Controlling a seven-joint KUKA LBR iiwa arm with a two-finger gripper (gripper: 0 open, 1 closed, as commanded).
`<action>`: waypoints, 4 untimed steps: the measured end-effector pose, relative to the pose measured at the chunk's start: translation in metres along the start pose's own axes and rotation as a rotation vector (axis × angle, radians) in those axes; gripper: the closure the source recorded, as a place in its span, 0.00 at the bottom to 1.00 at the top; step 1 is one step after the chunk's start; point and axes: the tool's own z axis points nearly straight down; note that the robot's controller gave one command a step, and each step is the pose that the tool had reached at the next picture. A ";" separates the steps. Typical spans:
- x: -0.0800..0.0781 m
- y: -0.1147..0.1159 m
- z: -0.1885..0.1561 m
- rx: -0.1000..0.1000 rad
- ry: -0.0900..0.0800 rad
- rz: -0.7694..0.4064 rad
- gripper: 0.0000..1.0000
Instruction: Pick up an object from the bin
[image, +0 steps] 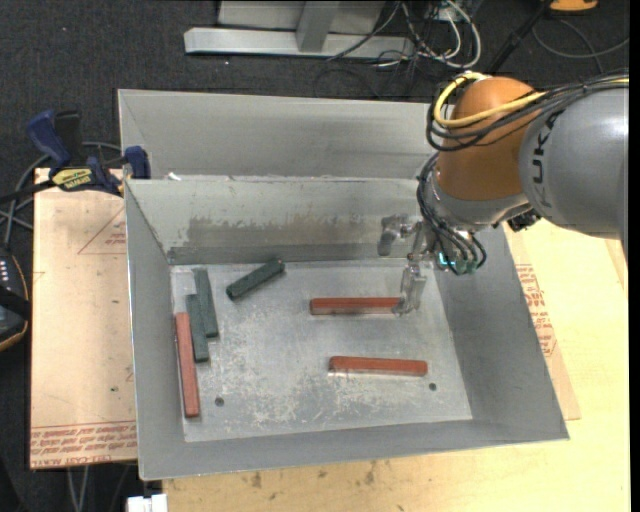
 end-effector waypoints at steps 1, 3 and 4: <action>0.011 0.000 0.083 -0.001 0.000 0.029 0.00; 0.009 0.000 0.077 0.000 -0.008 0.028 0.00; 0.009 0.000 0.077 0.000 -0.008 0.028 1.00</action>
Offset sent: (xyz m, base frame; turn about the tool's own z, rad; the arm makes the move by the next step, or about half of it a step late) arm -0.0099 -0.0011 -0.0777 0.0292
